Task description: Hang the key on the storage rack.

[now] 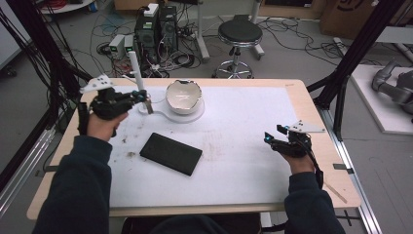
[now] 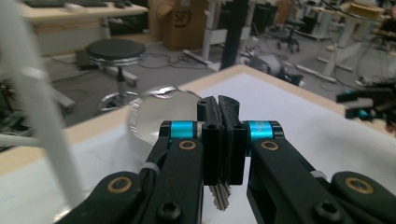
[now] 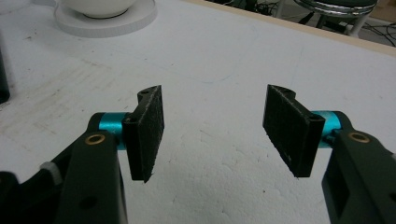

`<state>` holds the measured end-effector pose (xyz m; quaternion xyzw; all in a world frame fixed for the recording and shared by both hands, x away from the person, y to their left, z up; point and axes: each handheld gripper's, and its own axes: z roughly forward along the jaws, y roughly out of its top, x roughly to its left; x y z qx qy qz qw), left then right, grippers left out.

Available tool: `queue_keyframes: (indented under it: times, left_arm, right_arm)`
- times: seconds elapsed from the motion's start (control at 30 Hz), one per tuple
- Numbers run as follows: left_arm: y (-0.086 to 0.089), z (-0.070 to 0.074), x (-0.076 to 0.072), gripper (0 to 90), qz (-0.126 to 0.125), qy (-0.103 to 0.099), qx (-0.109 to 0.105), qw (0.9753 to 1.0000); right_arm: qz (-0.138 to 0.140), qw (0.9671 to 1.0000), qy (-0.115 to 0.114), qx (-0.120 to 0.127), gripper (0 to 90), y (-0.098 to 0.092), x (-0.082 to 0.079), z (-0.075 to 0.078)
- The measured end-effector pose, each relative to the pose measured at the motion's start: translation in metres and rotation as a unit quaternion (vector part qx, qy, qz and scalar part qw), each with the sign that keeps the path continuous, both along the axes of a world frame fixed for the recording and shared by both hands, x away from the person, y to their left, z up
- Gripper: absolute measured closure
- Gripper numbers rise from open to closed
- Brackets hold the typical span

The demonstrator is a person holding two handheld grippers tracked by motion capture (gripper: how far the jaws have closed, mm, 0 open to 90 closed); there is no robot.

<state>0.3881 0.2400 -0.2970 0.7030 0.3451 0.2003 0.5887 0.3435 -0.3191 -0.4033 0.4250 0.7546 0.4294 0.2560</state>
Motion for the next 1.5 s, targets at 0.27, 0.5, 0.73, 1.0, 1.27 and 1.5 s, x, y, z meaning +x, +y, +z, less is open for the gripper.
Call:
queue_keyframes:
  times: [0.27, 0.5, 0.73, 1.0, 1.27, 1.5]
  left_arm:
    - [0.028, 0.013, 0.037, 87.9, 0.034, 0.017, -0.018, 0.9991]
    - [0.038, 0.006, 0.056, 87.9, 0.057, 0.03, -0.044, 0.9969]
    - [0.035, 0.004, 0.066, 87.9, 0.064, 0.043, -0.042, 0.9961]
    - [0.04, -0.007, 0.065, 73.0, 0.105, 0.046, -0.045, 0.9923]
    - [0.046, -0.028, 0.044, 50.2, 0.123, 0.037, -0.039, 0.991]
    - [0.035, -0.044, 0.013, 20.7, 0.119, 0.0, -0.011, 0.9928]
  right_arm:
    - [0.006, 1.0, 0.002, 0.001, 38.6, 0.002, 0.002, -0.001]
    - [0.006, 1.0, 0.005, 0.003, 38.4, -0.001, 0.002, -0.002]
    - [0.007, 0.9999, 0.008, 0.0, 38.4, 0.002, 0.002, -0.003]
    - [0.01, 0.9999, 0.008, 0.001, 38.4, 0.002, 0.002, -0.003]
    - [0.012, 0.9999, 0.008, 0.0, 38.1, 0.003, 0.002, -0.004]
    - [0.011, 0.9999, 0.009, -0.005, 36.0, 0.005, 0.003, -0.004]
